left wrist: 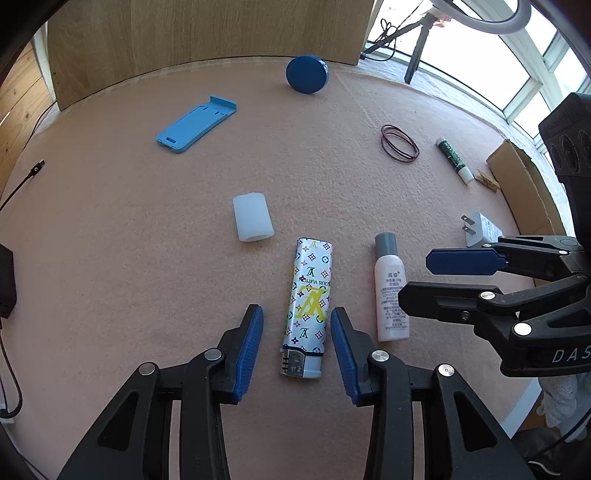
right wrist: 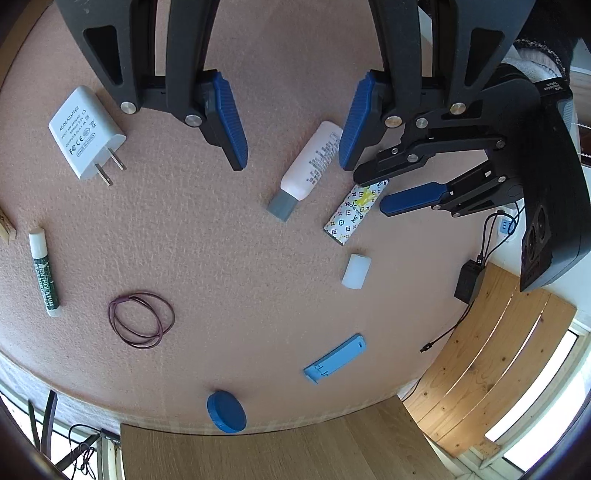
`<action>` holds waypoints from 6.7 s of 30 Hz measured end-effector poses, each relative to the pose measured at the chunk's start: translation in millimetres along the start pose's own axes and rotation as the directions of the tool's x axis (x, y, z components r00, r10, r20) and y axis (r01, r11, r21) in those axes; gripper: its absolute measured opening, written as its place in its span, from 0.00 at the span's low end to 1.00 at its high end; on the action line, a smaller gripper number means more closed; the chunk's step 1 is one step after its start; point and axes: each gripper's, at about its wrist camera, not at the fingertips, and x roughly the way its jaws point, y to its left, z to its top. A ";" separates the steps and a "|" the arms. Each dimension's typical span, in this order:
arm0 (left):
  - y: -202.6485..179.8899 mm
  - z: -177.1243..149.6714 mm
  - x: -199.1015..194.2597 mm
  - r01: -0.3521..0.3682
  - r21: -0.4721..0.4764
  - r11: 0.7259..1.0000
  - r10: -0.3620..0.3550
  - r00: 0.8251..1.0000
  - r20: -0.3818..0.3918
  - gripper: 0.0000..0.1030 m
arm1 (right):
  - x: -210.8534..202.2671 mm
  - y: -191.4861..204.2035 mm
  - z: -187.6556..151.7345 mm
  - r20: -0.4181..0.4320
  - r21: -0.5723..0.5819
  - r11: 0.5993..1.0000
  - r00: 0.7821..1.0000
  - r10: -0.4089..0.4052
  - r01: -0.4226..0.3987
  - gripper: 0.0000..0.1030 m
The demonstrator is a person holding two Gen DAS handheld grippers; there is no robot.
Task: Organize objects
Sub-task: 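Grasp the small white bottle with the right tool while the left tool grasps the patterned lighter, then carry the small bottle with the right tool while the left tool carries the lighter over the box, then open both tools to drop the small bottle and lighter into the box, then move the right tool to the white charger and close on it, then lift the white charger with the right tool and carry it over the box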
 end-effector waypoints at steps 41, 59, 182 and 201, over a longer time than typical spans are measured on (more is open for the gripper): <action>-31.0 -5.6 -14.5 0.008 -0.034 0.999 -0.007 0.999 0.033 0.24 | -34.8 -18.6 -26.0 0.086 -0.123 0.972 0.978 -0.188 0.198 0.18; -187.5 54.2 -47.2 0.121 0.205 0.971 -0.150 0.980 0.131 0.24 | -154.3 -92.8 -86.2 0.260 0.072 0.963 0.927 -0.269 0.260 0.18; -193.4 31.8 25.5 0.238 0.002 0.971 -0.238 0.970 0.048 0.36 | -61.5 -125.7 -28.1 0.056 0.158 0.980 0.992 0.116 -0.124 0.34; -311.6 56.1 -25.3 0.296 0.286 0.911 -0.331 0.940 0.083 0.36 | -175.0 -172.7 -74.6 0.263 0.266 0.963 0.964 -0.025 -0.048 0.33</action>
